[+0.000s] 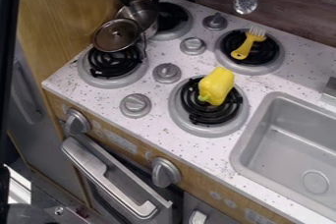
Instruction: Fires a silver pan between the burners
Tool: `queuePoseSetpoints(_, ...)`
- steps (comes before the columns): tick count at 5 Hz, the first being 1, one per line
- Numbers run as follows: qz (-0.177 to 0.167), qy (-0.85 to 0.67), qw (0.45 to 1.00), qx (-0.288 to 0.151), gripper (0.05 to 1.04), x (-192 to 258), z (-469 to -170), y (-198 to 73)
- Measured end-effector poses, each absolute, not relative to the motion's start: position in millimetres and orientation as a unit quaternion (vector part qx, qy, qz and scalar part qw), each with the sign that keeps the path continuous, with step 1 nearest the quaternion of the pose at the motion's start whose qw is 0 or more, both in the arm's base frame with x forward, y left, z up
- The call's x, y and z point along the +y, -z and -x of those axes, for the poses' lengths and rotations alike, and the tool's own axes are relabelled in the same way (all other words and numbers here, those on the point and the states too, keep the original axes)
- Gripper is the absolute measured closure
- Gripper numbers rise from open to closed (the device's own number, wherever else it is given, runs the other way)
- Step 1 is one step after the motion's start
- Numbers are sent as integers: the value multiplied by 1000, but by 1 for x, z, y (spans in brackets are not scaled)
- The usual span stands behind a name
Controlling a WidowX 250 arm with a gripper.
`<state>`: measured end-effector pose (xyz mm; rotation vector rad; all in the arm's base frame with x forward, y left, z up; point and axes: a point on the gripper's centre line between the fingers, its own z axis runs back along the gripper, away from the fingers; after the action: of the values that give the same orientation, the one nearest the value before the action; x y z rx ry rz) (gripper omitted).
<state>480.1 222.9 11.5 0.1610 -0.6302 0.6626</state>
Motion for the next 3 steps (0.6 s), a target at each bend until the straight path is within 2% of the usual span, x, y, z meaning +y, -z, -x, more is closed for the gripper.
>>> queuePoseSetpoints(1, -71, -318, 908, -265, 84, 219, -472, -8)
queuePoseSetpoints(2, -32, -321, 910, -259, 84, 208, -475, -6)
queuePoseSetpoints(3, -7, -326, 909, -260, 84, 201, -477, -6)
